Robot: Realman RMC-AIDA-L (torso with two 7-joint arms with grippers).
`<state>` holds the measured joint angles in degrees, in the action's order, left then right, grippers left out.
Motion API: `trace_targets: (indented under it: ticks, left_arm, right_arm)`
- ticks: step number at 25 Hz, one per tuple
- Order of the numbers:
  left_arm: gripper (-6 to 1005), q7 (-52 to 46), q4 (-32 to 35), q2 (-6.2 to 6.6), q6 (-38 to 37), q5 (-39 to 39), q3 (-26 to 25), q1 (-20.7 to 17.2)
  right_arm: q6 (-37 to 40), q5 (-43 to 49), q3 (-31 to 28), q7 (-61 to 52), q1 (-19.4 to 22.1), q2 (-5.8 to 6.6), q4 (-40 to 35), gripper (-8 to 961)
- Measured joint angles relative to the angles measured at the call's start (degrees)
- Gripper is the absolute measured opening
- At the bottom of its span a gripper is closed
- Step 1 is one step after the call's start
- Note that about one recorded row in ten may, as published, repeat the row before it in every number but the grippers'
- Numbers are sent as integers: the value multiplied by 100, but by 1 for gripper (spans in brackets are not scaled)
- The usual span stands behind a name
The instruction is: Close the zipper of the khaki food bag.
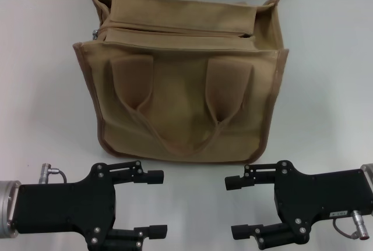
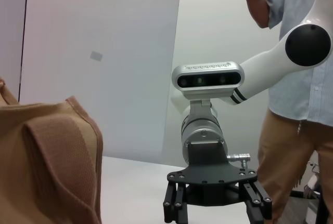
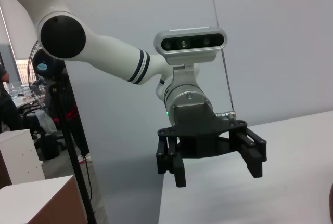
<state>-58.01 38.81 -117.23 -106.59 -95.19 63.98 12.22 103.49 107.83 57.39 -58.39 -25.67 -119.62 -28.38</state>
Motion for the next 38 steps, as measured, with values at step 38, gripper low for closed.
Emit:
trace_targets:
  ticks: [38]
  left_arm:
    - [755,939,-1517,-127,2050,723,-3049,494]
  right_arm:
    - [-51,-836,-71,1496,-87,-18,1448,732]
